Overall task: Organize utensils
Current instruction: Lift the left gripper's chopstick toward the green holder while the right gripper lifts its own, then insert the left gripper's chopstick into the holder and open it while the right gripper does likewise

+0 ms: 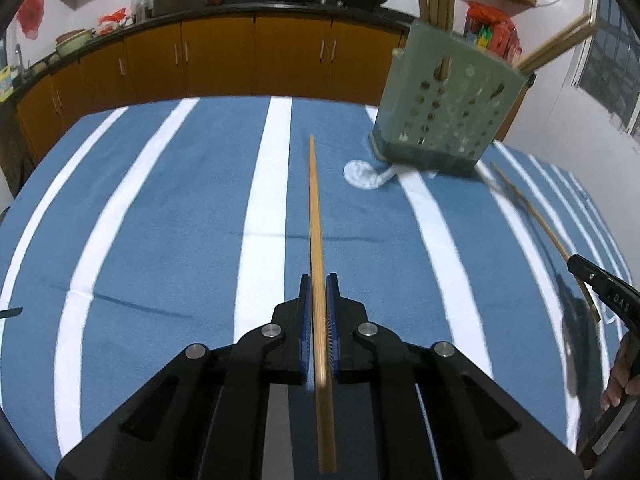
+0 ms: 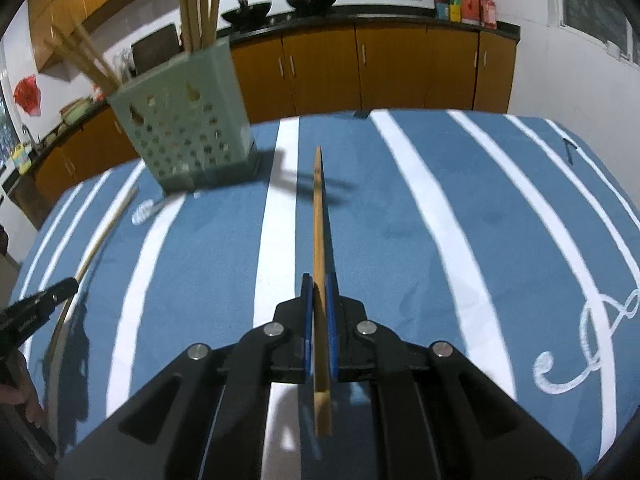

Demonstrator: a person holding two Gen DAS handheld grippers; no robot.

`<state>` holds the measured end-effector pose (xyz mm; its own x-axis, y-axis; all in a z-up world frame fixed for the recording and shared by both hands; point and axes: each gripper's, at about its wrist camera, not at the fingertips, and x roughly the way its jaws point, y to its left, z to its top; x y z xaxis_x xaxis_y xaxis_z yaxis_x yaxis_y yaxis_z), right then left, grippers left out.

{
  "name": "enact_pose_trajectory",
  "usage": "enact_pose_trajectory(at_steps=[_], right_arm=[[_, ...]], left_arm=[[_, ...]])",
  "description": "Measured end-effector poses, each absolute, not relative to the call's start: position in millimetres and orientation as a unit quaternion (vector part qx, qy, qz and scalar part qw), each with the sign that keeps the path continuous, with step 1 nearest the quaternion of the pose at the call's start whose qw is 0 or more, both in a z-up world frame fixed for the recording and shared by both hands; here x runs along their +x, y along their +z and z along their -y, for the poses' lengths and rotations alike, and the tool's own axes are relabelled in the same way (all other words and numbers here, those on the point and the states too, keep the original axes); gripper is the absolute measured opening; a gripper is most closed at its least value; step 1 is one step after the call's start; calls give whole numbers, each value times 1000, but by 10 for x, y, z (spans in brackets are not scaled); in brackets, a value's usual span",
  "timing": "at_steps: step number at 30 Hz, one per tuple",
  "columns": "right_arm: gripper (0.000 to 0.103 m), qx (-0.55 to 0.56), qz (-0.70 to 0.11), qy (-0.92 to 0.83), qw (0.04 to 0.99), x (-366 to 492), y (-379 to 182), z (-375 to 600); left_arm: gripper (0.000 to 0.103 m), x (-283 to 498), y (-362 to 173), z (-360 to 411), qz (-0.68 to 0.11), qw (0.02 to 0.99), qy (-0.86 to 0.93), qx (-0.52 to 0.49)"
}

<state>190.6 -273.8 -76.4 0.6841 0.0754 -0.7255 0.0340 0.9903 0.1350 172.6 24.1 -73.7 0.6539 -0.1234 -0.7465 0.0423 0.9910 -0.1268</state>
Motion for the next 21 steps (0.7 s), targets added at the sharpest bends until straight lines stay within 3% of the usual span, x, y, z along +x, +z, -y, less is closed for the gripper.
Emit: enact_pose_trajectory(at_steps=[21], right_arm=[[8,92,-251,20,963,1719,210,2858]], left_arm=[[7,1686,406,-377,-257,962,-52,-70]])
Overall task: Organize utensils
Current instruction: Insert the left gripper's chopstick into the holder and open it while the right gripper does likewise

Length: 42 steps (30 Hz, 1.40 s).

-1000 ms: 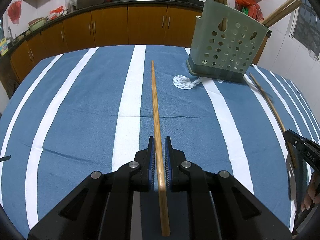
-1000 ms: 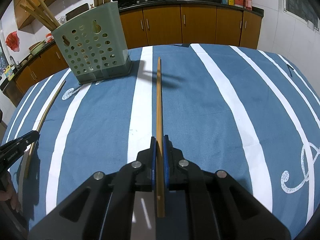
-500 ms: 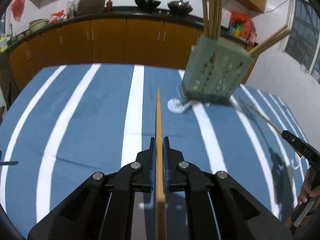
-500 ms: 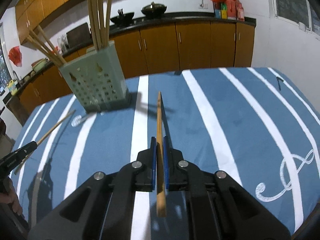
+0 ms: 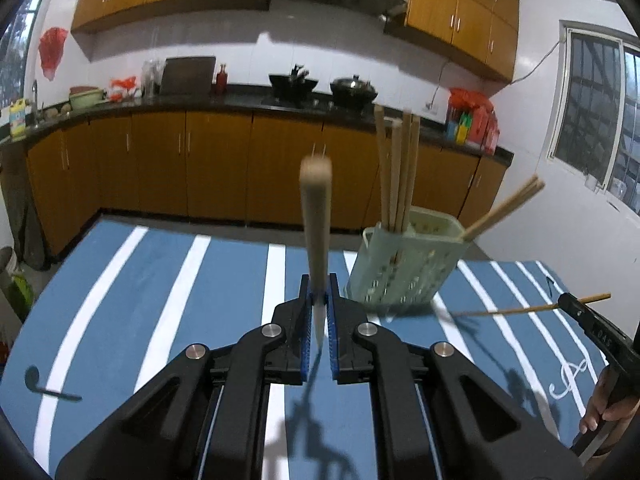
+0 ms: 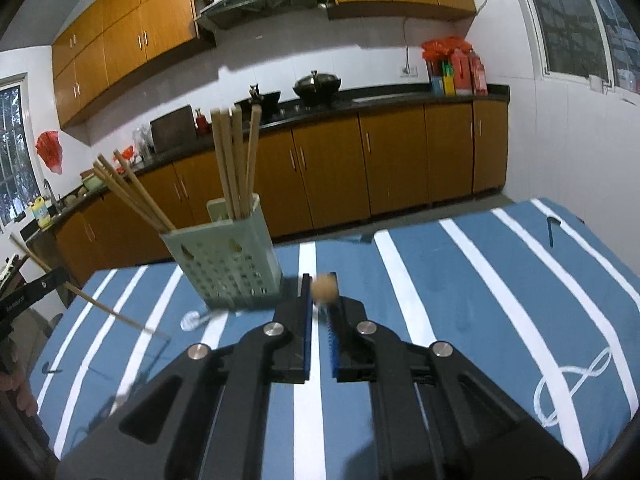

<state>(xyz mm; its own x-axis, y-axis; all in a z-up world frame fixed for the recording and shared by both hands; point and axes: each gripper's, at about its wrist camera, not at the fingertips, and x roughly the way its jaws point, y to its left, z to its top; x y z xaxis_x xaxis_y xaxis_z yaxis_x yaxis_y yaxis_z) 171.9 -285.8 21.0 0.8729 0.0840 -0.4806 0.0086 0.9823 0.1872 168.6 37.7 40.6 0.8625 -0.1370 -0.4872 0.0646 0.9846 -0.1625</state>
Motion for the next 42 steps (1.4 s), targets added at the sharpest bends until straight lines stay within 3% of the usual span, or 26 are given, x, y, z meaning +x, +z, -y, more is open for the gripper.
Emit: enact_pose_trajectory(at_steps=[13,25,31,42], right_arm=[[8,120,-208,65,969,1666,779,2871],[8,130,-77,114,982,1825,1720,2587],[8,111,-68,92,987,2240,1646,2447],[8,105,-131,82,982,2697,1178,2329]], left_arm=[[7,1713,762,-317,-209,973,-78,-66],[7,1941,1503,189,-81,987,-121,-68],[7,2249,1411,322,-59,990,-111,-66],[7,2511,925,315,-115,985,-108,-76]])
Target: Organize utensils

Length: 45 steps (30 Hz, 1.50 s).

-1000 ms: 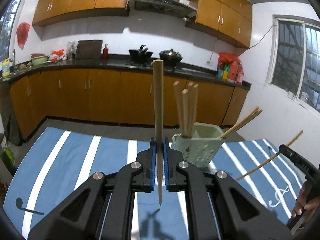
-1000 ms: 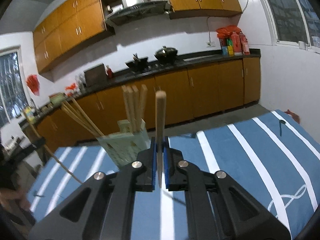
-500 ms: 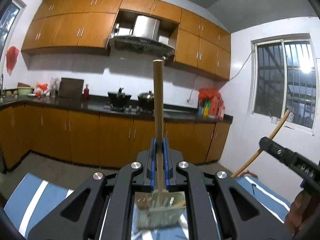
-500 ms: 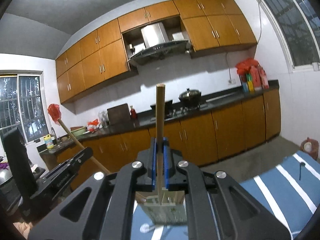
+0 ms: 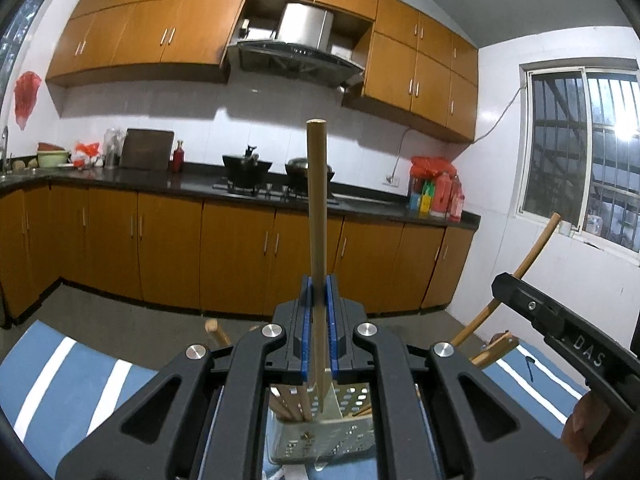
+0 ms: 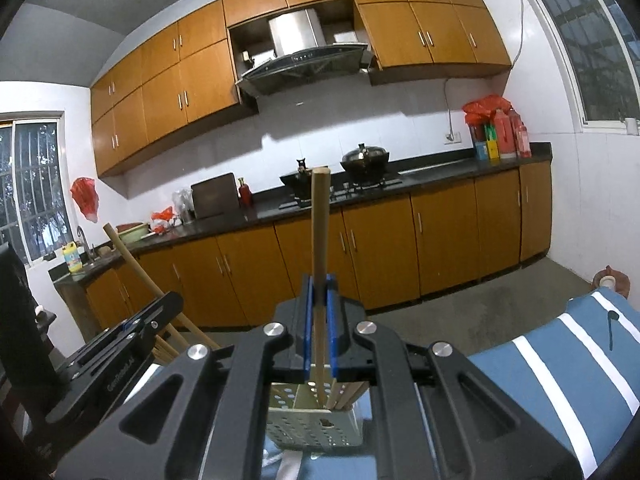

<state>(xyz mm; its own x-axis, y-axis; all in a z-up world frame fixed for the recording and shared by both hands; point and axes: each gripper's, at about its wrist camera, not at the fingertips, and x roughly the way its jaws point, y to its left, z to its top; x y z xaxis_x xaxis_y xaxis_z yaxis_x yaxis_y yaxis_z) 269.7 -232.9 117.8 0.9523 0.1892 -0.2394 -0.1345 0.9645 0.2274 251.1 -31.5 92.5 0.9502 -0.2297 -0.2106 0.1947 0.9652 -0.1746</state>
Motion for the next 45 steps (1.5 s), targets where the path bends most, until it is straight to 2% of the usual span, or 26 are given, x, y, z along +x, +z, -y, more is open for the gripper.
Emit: enact_pose_trajectory(at_steps=[3,5,6,7,8,13,18,24,26,29,32,34,45], right_arm=[[10,103,-141,84,981,2702,1152,2309],[16,105,-139,83,981,2671,1165,2319],[19,105,-137,82,982,2655,1180,2325],[23,107,-131,80,982,2624,1212,2342],[25,109,-128,80,983,2592,1239,2349],[26,116,-107,80,984,2377,1411,2440],[39,107,-92,80,987,2032,1508,2521],[60,102,-97,77,987,1537,1393,2552],[72,95,-98,74,988,1379,1329,2547],[86,84,-102,67,989,1134,1198,2529],[98,79,-99,61,990,941,1096,2512],[99,80,-94,56,991,789,1017,2496],[99,25,-134,27,990,422,592,2268]], left_arm=[[7,2503,924,308,-124,983,-109,-77],[11,2469,957,284,-123,983,-109,-84],[17,2439,999,259,-120,983,-108,-88],[35,2426,1035,242,-116,984,-104,-91],[46,2377,1088,208,-107,985,-96,-95],[47,2257,1265,97,-91,987,-82,-101],[49,2021,1365,-24,-84,989,-71,-97],[64,1588,1318,-157,-92,991,-55,-74],[69,1409,1268,-193,-98,992,-50,-68],[86,1195,1201,-256,-100,992,-46,-68],[97,959,1124,-306,-98,992,-34,-66],[101,835,1047,-325,-102,992,-24,-64],[101,427,593,-127,-140,990,-9,-16]])
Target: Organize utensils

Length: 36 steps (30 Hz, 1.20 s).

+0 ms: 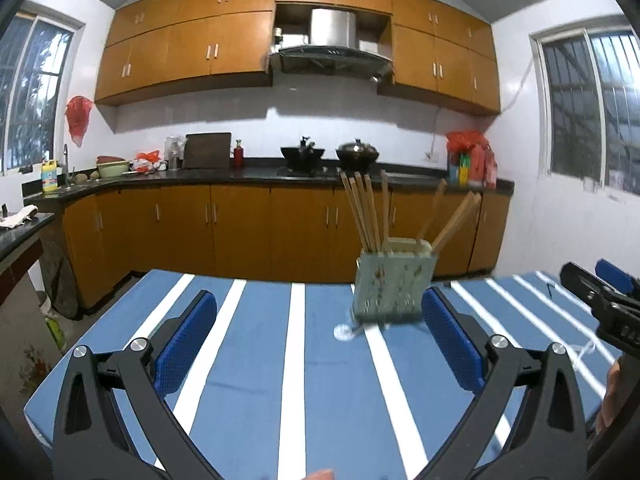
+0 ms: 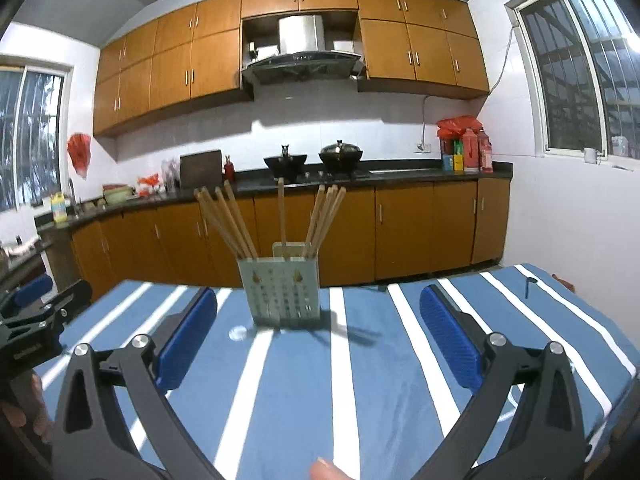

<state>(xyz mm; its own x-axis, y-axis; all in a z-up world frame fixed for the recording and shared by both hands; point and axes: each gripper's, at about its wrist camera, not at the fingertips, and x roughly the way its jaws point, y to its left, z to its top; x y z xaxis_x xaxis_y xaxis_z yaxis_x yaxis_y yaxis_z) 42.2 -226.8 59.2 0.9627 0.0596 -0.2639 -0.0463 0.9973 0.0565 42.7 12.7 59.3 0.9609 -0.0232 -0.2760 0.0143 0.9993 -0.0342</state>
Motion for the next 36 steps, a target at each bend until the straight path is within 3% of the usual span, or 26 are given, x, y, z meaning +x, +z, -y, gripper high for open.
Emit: enact_pose_trajectory(at_steps=[16,36], right_arm=[[99,15,-190,33,981,214,66,2208],[99,20,-206,28,978,254,-4,2215]], left_arm=[[101,174,215,-38,-168,986,0,-2],[101,137,109,-71,-185,983,-1,-10]])
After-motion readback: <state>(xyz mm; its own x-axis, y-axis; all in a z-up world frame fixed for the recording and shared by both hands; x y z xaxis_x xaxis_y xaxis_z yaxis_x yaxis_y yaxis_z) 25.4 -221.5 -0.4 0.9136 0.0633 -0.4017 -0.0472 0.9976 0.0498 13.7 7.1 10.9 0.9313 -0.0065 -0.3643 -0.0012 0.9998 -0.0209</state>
